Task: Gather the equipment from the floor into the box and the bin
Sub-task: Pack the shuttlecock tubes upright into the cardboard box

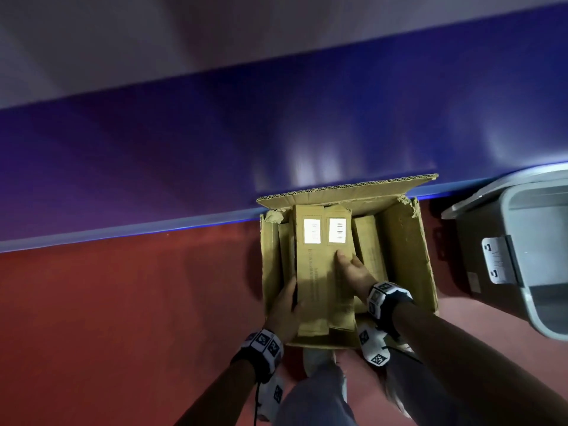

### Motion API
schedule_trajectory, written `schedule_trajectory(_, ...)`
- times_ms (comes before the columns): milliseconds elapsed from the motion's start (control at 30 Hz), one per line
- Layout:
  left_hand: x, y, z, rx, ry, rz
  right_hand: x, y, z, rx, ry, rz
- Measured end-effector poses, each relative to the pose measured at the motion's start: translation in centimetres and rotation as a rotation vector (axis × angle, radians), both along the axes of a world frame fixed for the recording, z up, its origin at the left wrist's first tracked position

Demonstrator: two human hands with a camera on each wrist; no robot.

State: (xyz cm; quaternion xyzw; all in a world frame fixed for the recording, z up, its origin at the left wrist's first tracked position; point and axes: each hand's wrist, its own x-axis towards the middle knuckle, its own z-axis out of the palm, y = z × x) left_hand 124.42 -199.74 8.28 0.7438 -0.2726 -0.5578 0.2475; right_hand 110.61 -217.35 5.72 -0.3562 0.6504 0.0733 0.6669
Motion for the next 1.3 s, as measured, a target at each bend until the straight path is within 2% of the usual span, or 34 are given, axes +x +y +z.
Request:
schedule_trajectory(167, 1.4, -0.5, -2.4, 0.070, -0.077, -0.073, 0.5, 0.0, -2.3, 0.036, -0.004, 0.085)
schedule_trajectory(300, 1.4, 0.0, -4.5, 0.115, -0.215, -0.165, 0.5, -0.1, -4.1, 0.050, 0.027, 0.306)
schedule_trajectory(467, 1.0, 0.3, -4.9, 0.081, -0.492, -0.455, 0.6, -0.8, -5.4, -0.017, 0.041, 0.415)
schedule_trajectory(667, 1.4, 0.3, -4.4, 0.100, -0.576, -0.656, 1.4, -1.9, -5.0, -0.049, 0.051, 0.542)
schedule_trajectory(867, 1.7, 0.7, -4.3, 0.090, -0.661, -0.770, 1.8, -1.5, -5.9, 0.037, -0.028, 0.428)
schedule_trajectory(1000, 2.3, 0.9, -4.7, 0.065, -0.672, -0.864, 1.9, -0.2, -8.0, -0.001, 0.028, 0.413)
schedule_trajectory(1133, 3.0, 1.4, -4.7, -0.016, -0.600, -0.890, 2.5, 0.7, -8.1, 0.090, -0.145, 0.191)
schedule_trajectory(1200, 3.1, 1.6, -4.5, -0.045, -0.589, -0.890, 2.9, 0.9, -8.8, 0.109, -0.170, 0.107)
schedule_trajectory(1300, 3.0, 1.8, -4.3, -0.003, -0.652, -0.960, 3.9, 1.5, -9.1, 0.044, -0.177, 0.170)
